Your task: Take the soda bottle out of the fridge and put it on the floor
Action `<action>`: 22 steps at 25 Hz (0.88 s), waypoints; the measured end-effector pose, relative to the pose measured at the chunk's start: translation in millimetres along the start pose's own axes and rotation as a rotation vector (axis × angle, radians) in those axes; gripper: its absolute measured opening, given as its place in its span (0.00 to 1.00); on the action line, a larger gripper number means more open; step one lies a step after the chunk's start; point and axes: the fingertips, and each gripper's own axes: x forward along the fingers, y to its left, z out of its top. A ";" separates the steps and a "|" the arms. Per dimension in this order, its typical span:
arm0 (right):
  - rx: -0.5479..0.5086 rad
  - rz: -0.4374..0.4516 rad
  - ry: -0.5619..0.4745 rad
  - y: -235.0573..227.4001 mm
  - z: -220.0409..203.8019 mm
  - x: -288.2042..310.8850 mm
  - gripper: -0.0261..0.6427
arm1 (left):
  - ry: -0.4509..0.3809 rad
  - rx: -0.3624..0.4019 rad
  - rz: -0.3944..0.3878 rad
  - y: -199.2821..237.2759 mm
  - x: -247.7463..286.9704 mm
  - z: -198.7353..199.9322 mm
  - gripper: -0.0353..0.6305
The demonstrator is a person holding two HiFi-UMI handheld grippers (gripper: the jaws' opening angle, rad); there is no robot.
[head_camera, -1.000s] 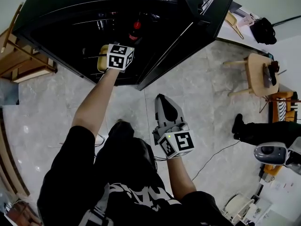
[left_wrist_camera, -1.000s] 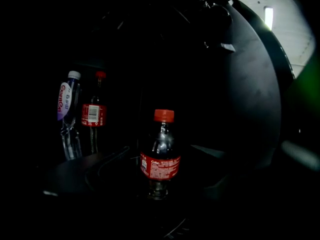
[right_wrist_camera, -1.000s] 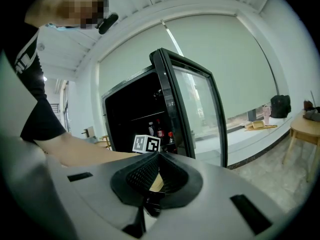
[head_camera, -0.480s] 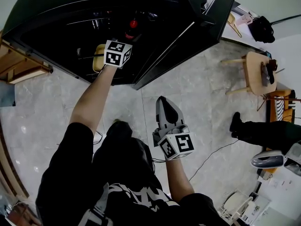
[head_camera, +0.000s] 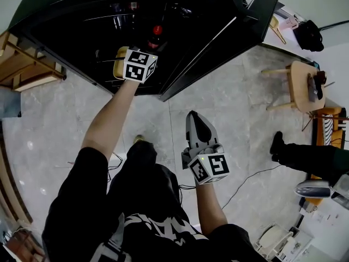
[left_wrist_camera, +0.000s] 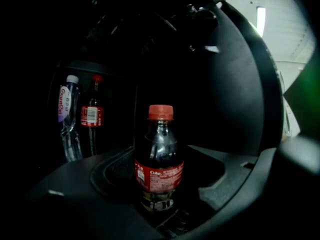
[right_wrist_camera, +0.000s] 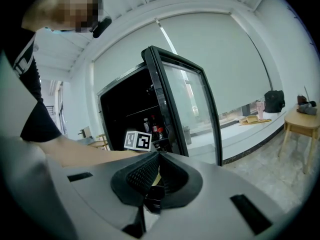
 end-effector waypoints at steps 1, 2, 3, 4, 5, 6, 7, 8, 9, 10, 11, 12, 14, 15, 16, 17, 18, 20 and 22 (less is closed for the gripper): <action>0.000 0.006 -0.003 0.8 -3.4 -2.0 0.07 | 0.001 0.007 0.001 -2.3 -8.0 -1.8 0.50; 0.000 0.011 -0.006 1.5 -7.4 -4.3 0.07 | -0.003 0.009 0.004 -3.6 -16.2 -3.0 0.50; 0.001 0.015 -0.008 2.4 -12.2 -7.3 0.07 | -0.008 0.008 0.009 -4.4 -24.7 -3.9 0.50; 0.004 0.019 -0.008 3.5 -17.8 -11.6 0.07 | -0.012 0.005 0.015 -5.3 -33.6 -5.2 0.50; 0.007 0.022 -0.006 4.8 -24.3 -17.2 0.07 | -0.016 0.002 0.022 -6.8 -42.8 -7.1 0.50; 0.010 0.026 -0.004 6.2 -31.1 -23.4 0.07 | -0.019 -0.001 0.027 -8.8 -52.0 -9.6 0.50; 0.012 0.030 -0.001 7.5 -37.7 -29.6 0.07 | -0.022 -0.003 0.033 -10.9 -60.9 -12.3 0.50; 0.013 0.034 0.001 8.9 -43.7 -35.1 0.07 | -0.024 -0.004 0.038 -12.9 -69.2 -14.8 0.50; 0.013 0.038 0.001 10.1 -48.7 -39.6 0.07 | -0.026 -0.004 0.042 -14.6 -76.9 -17.1 0.50; 0.012 0.042 0.000 11.1 -52.8 -43.2 0.07 | -0.028 -0.005 0.046 -15.9 -83.6 -19.0 0.50; 0.012 0.046 -0.002 12.0 -56.6 -46.1 0.07 | -0.031 -0.008 0.050 -17.3 -89.7 -20.8 0.50; 0.010 0.049 -0.004 12.6 -60.4 -48.7 0.07 | -0.035 -0.012 0.053 -18.9 -95.3 -22.8 0.50; 0.005 0.056 -0.010 13.2 -68.0 -52.0 0.07 | -0.046 -0.016 0.057 -23.0 -105.2 -27.2 0.50; 0.003 0.060 -0.014 13.4 -71.8 -52.6 0.07 | -0.051 -0.016 0.057 -25.0 -109.3 -29.5 0.50; 0.003 0.065 -0.019 13.6 -76.3 -52.7 0.07 | -0.056 -0.016 0.056 -27.0 -112.9 -32.3 0.50; 0.002 0.070 -0.023 13.7 -81.9 -52.6 0.07 | -0.061 -0.016 0.054 -28.9 -116.4 -36.1 0.50; 0.001 0.076 -0.026 13.6 -88.8 -52.3 0.07 | -0.065 -0.016 0.052 -30.6 -119.9 -41.0 0.50; -0.005 0.087 -0.030 12.0 -104.9 -51.8 0.07 | -0.071 -0.008 0.050 -33.0 -127.0 -53.6 0.50; -0.010 0.092 -0.035 6.8 -122.4 -52.7 0.07 | -0.078 -0.012 0.044 -35.9 -133.3 -68.5 0.50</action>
